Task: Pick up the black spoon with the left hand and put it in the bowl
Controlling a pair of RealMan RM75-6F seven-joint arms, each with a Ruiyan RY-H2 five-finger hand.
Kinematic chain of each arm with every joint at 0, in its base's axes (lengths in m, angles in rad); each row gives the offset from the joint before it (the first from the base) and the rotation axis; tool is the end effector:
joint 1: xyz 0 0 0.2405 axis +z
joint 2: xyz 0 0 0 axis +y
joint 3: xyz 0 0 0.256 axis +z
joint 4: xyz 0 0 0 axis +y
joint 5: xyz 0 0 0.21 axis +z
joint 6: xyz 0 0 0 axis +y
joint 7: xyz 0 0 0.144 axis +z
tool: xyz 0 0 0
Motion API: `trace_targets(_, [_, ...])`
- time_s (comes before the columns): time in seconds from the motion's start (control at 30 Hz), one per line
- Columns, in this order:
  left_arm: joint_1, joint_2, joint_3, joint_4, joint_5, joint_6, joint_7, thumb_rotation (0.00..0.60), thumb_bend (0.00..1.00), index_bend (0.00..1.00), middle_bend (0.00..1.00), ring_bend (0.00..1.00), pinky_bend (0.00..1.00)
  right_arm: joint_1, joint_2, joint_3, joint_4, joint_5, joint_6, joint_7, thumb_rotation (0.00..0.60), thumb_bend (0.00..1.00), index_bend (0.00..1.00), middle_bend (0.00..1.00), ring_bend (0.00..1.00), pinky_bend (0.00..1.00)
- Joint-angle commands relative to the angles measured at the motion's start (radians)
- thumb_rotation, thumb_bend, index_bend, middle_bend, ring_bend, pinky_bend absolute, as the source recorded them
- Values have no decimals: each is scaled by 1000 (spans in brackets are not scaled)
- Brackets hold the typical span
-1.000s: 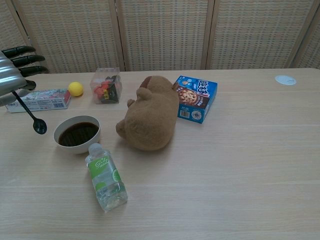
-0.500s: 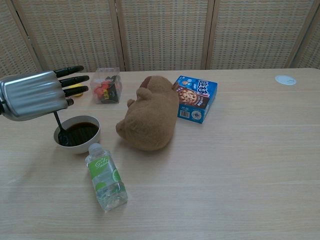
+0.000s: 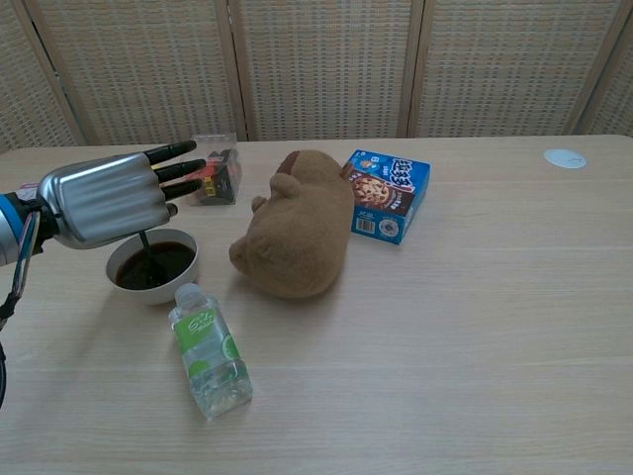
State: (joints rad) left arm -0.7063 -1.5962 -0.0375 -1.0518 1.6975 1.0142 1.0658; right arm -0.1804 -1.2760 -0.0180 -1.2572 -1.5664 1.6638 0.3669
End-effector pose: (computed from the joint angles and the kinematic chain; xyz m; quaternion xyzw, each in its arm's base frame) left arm -0.2027 0.3448 -0.0205 -0.8237 0.2522 -0.1154 0.4946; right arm -0.3779 -0.0734 0.1515 0.5095 -0.4578 0.4089 0.6029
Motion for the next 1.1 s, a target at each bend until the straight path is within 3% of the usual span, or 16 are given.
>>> trace_targets(0.03, [-13, -34, -15, 25, -22, -17, 19, 600, 419, 665, 151, 0, 0, 0, 0, 1, 2, 0, 0, -1, 600, 299, 429, 267, 130, 217])
trace_targets(0.5, [-50, -107, -55, 110, -93, -27, 20, 600, 418, 665, 151, 0, 0, -1, 0, 0, 0, 5, -11, -8, 600, 299, 429, 267, 130, 217])
trace_targets(0.87, [11, -12, 15, 55, -78, 33, -36, 600, 418, 665, 151, 0, 0, 3, -1, 0, -1, -1, -12, -9, 600, 300, 429, 267, 130, 217])
trace_targets(1.1, [27, -2, 33, 22, -79, 42, -46, 600, 419, 665, 152, 0, 0, 3, -3, -1, 1, -4, -11, -7, 600, 300, 429, 267, 130, 217])
